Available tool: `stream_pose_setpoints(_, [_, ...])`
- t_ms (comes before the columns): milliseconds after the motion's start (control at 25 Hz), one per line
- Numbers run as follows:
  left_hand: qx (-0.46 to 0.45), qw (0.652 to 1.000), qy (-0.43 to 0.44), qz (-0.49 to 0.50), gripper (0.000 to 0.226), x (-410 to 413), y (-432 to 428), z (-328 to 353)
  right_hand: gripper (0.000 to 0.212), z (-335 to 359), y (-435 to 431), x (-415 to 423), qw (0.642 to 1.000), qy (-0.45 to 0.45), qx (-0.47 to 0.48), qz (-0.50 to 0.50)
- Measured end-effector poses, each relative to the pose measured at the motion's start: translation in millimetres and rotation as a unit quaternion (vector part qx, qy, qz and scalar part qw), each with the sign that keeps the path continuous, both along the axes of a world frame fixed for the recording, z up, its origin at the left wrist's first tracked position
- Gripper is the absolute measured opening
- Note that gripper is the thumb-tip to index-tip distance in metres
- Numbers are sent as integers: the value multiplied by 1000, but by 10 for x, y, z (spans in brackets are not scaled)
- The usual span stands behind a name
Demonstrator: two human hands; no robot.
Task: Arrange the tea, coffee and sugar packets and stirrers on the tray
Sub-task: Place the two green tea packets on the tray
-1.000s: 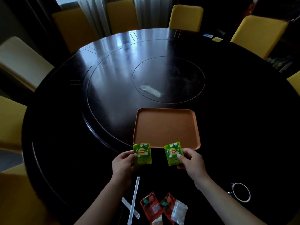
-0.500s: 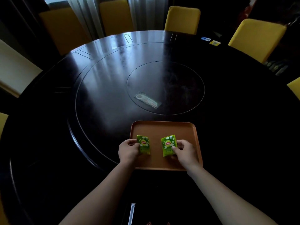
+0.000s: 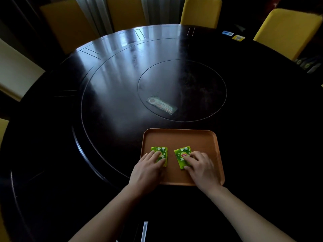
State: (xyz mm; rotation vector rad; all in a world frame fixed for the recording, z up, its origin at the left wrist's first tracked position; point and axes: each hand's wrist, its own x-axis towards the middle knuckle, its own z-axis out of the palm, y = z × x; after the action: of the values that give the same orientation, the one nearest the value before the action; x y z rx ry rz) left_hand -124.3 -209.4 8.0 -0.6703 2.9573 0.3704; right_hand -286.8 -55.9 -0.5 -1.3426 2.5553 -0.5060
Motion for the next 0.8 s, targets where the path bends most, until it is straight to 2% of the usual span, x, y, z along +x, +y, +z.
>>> stream_pose_setpoints(200, [-22,999,-22,-9,46,-19,-139,-119,36,-59,-170,-5,999,35,14,-14])
stream_pose_setpoints(400, [-17,1000,20,-11,33,-157,-336,-118,43,-88,-410,-19,999,39,11,-18])
stream_pose_setpoints(800, [39,988,145,38,33,-237,-569,-168,45,-158,-625,-157,999,48,-10,0])
